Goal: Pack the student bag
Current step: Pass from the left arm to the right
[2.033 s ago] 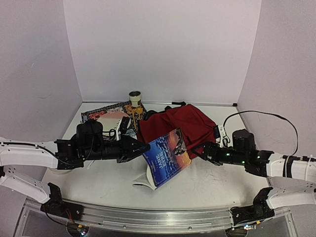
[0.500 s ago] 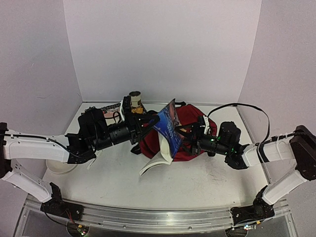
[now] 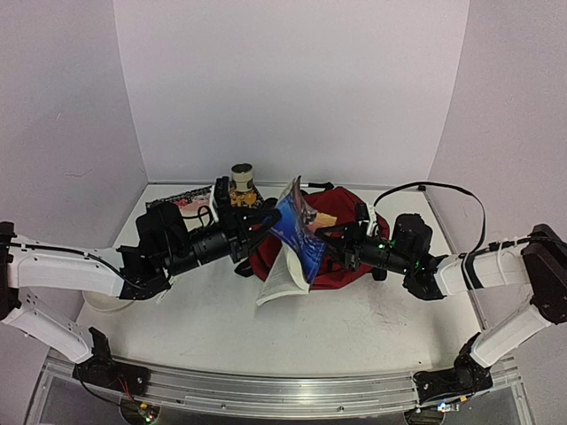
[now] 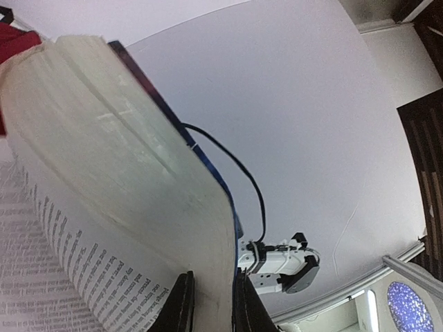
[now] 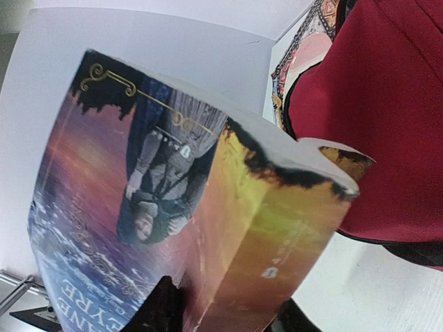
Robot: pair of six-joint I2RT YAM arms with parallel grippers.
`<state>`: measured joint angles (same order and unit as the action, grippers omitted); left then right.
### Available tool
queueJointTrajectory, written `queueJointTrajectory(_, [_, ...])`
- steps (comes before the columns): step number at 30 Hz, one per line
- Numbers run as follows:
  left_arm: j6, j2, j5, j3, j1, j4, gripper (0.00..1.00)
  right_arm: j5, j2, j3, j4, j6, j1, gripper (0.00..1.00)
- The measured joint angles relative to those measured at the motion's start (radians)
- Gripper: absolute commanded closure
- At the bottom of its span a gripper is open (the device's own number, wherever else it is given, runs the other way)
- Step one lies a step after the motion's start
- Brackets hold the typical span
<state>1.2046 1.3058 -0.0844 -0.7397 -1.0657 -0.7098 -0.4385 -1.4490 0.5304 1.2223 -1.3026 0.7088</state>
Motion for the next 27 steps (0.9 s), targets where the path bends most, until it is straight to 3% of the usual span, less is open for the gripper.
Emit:
queueJointTrajectory(3, [0.005, -0.019, 0.030, 0.091, 0.000, -0.012, 0.95, 0.022, 0.000, -0.001, -0.014, 0.005, -0.006, 0.93])
queueJointTrajectory(6, [0.027, -0.037, 0.069, 0.161, 0.008, -0.023, 0.80, 0.032, 0.000, -0.003, -0.045, 0.021, -0.007, 1.00])
queueJointTrajectory(14, [0.064, -0.115, 0.170, 0.310, 0.007, 0.021, 0.20, 0.030, 0.000, -0.003, -0.052, 0.052, 0.000, 1.00])
queueJointTrajectory(17, [0.103, -0.169, 0.220, 0.368, 0.006, 0.039, 0.02, 0.024, 0.000, -0.002, -0.054, 0.070, 0.006, 1.00])
queueJointTrajectory(27, [0.184, -0.180, 0.237, 0.405, 0.007, 0.063, 0.00, 0.054, 0.000, 0.057, -0.107, 0.101, 0.009, 1.00])
